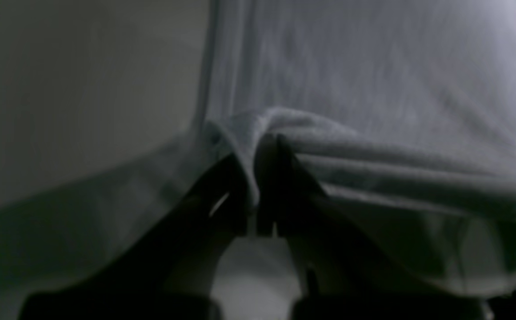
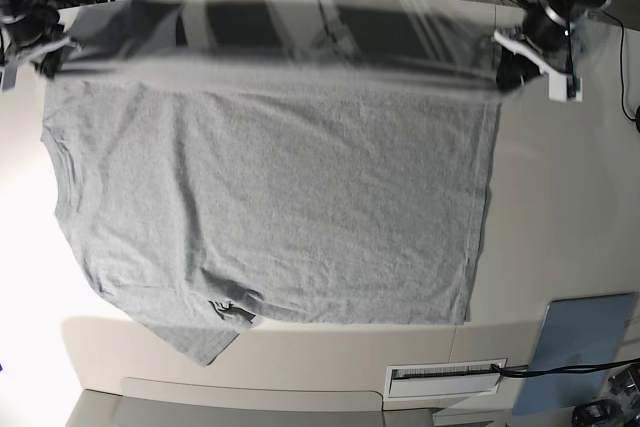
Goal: Fold the T-shirt properly
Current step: 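Lift the shoulder edge with both grippers and fold it over toward the hem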
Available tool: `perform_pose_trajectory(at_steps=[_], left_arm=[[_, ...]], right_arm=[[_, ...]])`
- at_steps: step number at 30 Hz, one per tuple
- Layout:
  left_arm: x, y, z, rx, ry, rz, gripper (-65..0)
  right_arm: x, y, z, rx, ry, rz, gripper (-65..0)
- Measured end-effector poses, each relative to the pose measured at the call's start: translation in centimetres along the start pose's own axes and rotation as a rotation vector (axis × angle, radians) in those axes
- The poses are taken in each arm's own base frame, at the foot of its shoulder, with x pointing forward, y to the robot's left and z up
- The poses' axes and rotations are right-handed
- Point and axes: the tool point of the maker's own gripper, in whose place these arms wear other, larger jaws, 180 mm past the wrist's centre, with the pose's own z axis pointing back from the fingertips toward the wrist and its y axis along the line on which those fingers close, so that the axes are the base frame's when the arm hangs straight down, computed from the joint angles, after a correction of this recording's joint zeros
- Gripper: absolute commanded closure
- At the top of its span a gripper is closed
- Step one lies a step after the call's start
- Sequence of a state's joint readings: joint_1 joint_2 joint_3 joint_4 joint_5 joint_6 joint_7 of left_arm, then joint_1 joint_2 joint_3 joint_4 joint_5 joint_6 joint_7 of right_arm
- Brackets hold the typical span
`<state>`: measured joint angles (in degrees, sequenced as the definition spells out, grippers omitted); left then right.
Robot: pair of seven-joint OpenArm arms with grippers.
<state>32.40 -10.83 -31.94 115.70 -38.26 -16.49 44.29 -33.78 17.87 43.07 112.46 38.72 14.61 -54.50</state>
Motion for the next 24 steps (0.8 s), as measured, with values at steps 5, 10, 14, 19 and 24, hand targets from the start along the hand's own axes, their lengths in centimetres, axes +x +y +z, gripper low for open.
perform_pose_trajectory(at_steps=[5,10,14,19,24], left_arm=[[1.4,0.5,-2.1,-0.012,-0.04,0.035,0.0],[1.7,1.9,-4.9,-0.007,-0.042,0.1,0.0],[2.7,2.2,-6.9,-0.025,-0.053,0.125,0.0],[4.1,1.3,-8.6,-0.067,-0.075,0.127,0.0],[4.6,0.3,-9.9,-0.053,-0.07,0.074,0.0]], right_arm=[[4.2,0.5,-1.2,-0.031,-0.111,0.066,0.0],[5.9,3.9,-4.6,0.009,-0.126,0.208,0.0],[7.5,5.7,-6.9,-0.013,-0.143,0.27,0.0],[10.1,6.6,-8.3,-0.023,-0.191,0.283,0.0],[10.5,6.0,-9.6,-0.029,-0.174,0.244,0.0]])
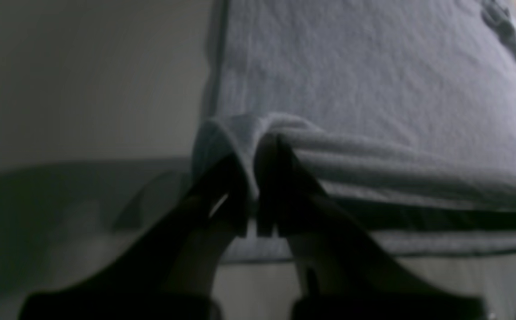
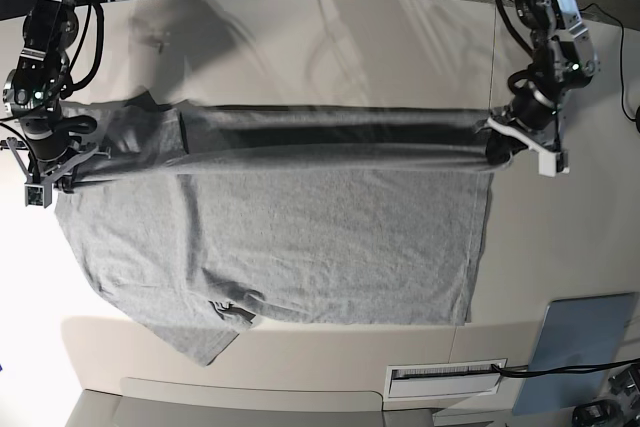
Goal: Fold the T-shirt properly
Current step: 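Lift the shoulder edge with both grippers and fold it over toward the hem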
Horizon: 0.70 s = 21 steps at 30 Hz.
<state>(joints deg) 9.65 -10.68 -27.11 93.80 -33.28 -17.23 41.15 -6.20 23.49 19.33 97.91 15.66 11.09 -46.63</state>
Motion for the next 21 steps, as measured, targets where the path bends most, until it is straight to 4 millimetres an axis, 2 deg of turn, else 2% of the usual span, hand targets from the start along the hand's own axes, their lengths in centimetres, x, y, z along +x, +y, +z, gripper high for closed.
perform_pose_trajectory(at_steps=[4,8,21], left_arm=[[0.2,-1.1,-1.1,0.003,0.01,-0.059,0.0],[1.4,-2.1,-2.0,0.001,-0.003,-0.087,0.0],[3.5,-2.4,-2.6,0.017,-0.051,-0.105,0.0]], right_arm=[[0.0,-0.1,-0.3,-0.001,0.002,-0.008,0.0],[0.4,-0.2,-0.3,-0.004,-0.02,-0.01,0.0],[1.5,-0.6,-0.3,-0.028,-0.059,0.01,0.0]])
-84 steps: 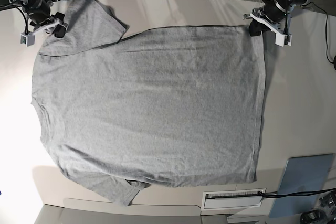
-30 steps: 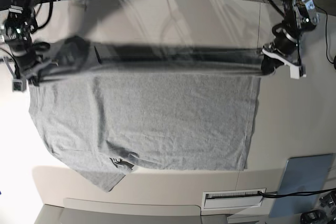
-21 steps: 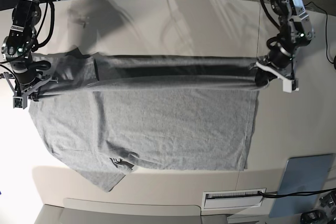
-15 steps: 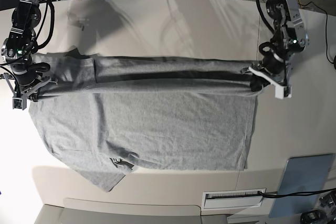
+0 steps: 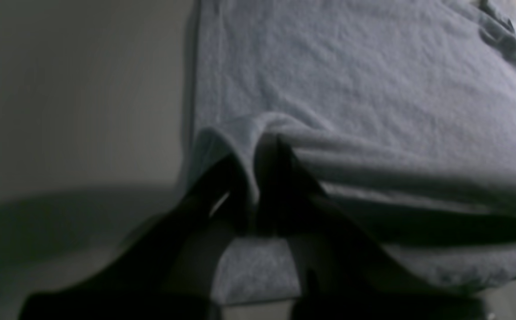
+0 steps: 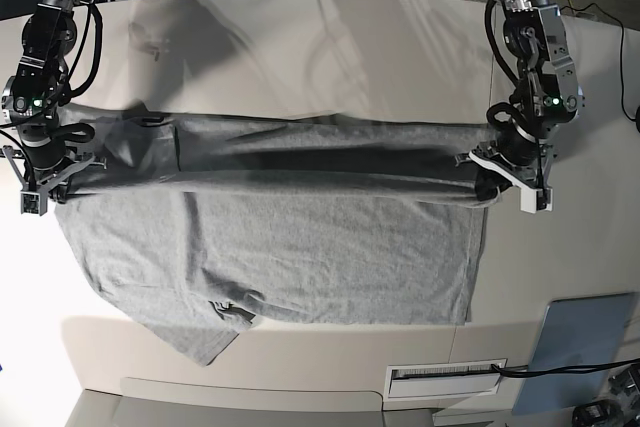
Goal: Fold the T-shirt properly
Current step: 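Lift the shoulder edge with both grippers and fold it over toward the hem, then release the shirt and move the left gripper to the hem corner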
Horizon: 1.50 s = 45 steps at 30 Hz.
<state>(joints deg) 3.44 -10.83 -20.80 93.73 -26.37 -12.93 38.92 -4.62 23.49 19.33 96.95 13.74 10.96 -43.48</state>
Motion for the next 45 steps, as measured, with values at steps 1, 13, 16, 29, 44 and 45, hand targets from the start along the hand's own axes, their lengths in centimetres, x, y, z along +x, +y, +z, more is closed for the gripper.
perform_pose_trajectory(at_steps=[1,13,16,29,44,45], left_arm=[[0.1,0.0,0.0,-0.001,-0.003,0.0,0.0],[0.5,-1.6,-0.1,-0.084,-0.012,-0.078,-38.7],[0.8,-1.5,-0.1,-0.08,-0.014,-0.081,-38.6],[-3.1,-3.4,0.8,-0.202,0.088,-0.201,0.0],[-7.6,-1.9,-3.3,-0.048,0.163,-0.198,0.0],[-7.7,-1.9,-3.3,-0.05,0.165,-0.19,0.0]], right_arm=[[0.0,0.0,0.0,0.0,0.0,0.0,0.0],[0.1,2.2,0.1,0.121,-0.006,0.027,-26.5],[0.4,2.1,0.1,0.118,-0.013,0.025,-26.5],[-3.1,-0.1,0.3,0.007,0.141,0.057,0.0],[-7.0,0.0,-2.6,0.06,0.21,0.026,0.0],[-7.8,0.4,-2.9,0.088,0.24,0.012,0.0]])
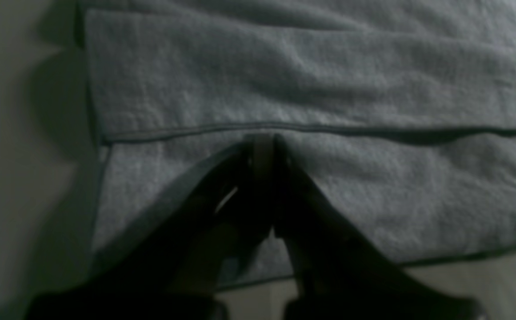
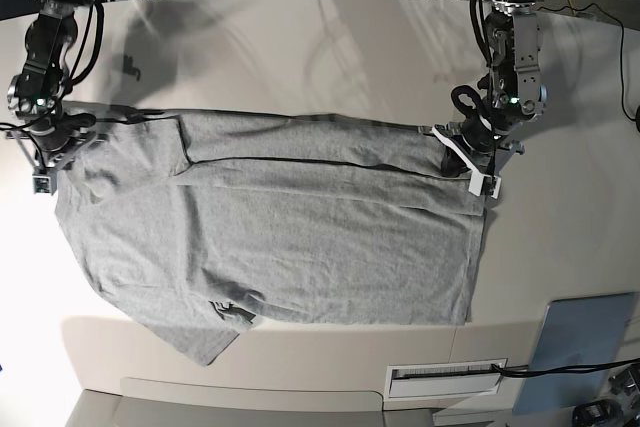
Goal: Fold the T-shirt properly
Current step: 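Release the shirt and move the left gripper to the hem corner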
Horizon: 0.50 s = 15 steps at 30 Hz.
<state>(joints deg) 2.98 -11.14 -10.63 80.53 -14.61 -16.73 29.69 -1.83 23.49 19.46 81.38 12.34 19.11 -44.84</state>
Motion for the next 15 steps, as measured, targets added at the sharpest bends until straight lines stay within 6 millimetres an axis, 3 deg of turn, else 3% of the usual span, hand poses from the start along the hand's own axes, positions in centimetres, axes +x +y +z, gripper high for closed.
perform_pose_trajectory(at_steps=[3,6,15], left_arm=[[-0.6,-0.1,0.3,-0.005,0.002,0.007,0.0],[-1.9,-0.5,1.1,-0.024,-0.012,0.001,0.0],[-6.2,-2.0,4.9,-0.051,-0.003,-0.014,0.0]], right_arm=[[-2.6,0.2,-1.0,0.016,0.078,-0.018,0.0],[-3.7,-0.4,-0.8,-0.002,0.081,0.001,0.0],[-7.7,-1.7,2.0,-0.039,0.1,0.109,0.0]])
